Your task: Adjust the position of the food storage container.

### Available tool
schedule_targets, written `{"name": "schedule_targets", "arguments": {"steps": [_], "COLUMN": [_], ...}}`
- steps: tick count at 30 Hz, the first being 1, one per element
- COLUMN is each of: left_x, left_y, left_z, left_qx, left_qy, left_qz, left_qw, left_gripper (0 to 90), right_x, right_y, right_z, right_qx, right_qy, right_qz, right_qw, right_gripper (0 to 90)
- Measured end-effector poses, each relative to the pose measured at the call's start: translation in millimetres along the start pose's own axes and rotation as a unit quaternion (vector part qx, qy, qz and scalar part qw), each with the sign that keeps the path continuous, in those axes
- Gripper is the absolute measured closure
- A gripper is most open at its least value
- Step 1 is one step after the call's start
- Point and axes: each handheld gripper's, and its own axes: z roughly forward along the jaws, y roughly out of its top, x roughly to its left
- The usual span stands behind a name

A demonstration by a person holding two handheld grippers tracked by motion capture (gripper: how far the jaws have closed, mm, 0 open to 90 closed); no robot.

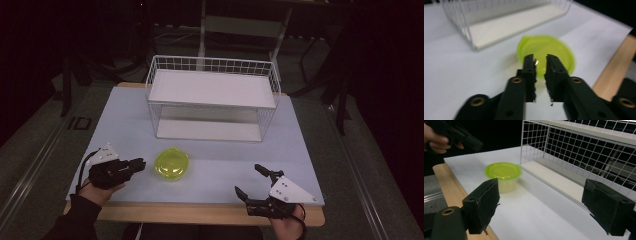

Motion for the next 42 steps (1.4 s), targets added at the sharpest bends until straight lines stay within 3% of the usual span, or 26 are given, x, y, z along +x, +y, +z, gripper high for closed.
{"name": "schedule_targets", "arguments": {"steps": [2, 3, 6, 12, 18, 21, 23, 25, 27, 32, 35, 38, 40, 42], "left_x": [0.0, 5.4, 12.0, 15.2, 8.1, 0.9, -3.2, -8.3, -11.6, -26.3, -32.3, -35.0, -33.2, -28.4], "left_y": [0.0, -2.2, -4.5, -5.0, -6.4, -7.6, -8.4, -8.3, -8.5, -6.9, -6.8, -7.9, -7.1, -6.0], "left_z": [0.0, 9.4, 21.1, 44.4, 63.4, 68.2, 69.8, 72.6, 75.1, 80.4, 82.6, 82.6, 79.3, 74.5], "left_qx": [0.0, 0.023, 0.05, 0.078, 0.103, 0.121, 0.123, 0.131, 0.132, 0.131, 0.136, 0.138, 0.139, 0.128], "left_qy": [0.0, 0.015, 0.022, 0.005, -0.019, -0.024, -0.039, -0.036, -0.056, -0.08, -0.084, -0.086, -0.074, -0.06], "left_qz": [0.0, -0.007, -0.018, -0.04, -0.043, -0.033, -0.042, -0.037, -0.048, -0.032, -0.022, -0.024, -0.021, -0.029], "left_qw": [1.0, 0.9996, 0.9983, 0.9961, 0.9935, 0.9918, 0.9908, 0.99, 0.9885, 0.9875, 0.9868, 0.9863, 0.9872, 0.9896], "left_gripper": [87.0, 87.0, 90.0, 90.0, 90.0, 90.0, 90.0, 90.0, 90.0, 90.0, 90.0, 90.0, 90.0, 90.0], "right_x": [0.1, 0.1, 0.2, -0.8, -1.7, -2.1, -2.5, -2.7, -3.0, -2.6, -2.7, -2.8, -2.7, -2.8], "right_y": [0.1, 0.1, 0.3, -0.1, -0.2, -0.2, -0.1, 0.0, 0.1, 0.4, 0.4, 0.5, 0.6, 0.5], "right_z": [-0.1, -0.1, -0.9, -1.1, -1.8, -2.5, -2.9, -3.1, -3.4, -3.6, -3.6, -4.0, -4.2, -4.0], "right_qx": [0.0, 0.0, -0.003, -0.003, -0.004, -0.004, -0.004, -0.004, -0.005, -0.005, -0.004, -0.005, -0.005, -0.004], "right_qy": [0.001, 0.001, 0.003, 0.006, 0.009, 0.009, 0.009, 0.008, 0.008, 0.007, 0.006, 0.006, 0.005, 0.005], "right_qz": [0.0, 0.0, -0.001, 0.003, 0.005, 0.005, 0.005, 0.005, 0.007, 0.003, 0.003, 0.001, 0.0, 0.0], "right_qw": [1.0, 1.0, 1.0, 1.0, 0.9999, 0.9999, 0.9999, 1.0, 0.9999, 1.0, 1.0, 1.0, 1.0, 1.0], "right_gripper": [14.2, 14.2, 14.3, 14.3, 14.3, 14.3, 14.3, 14.3, 14.3, 14.3, 14.3, 14.3, 14.3, 14.3]}}
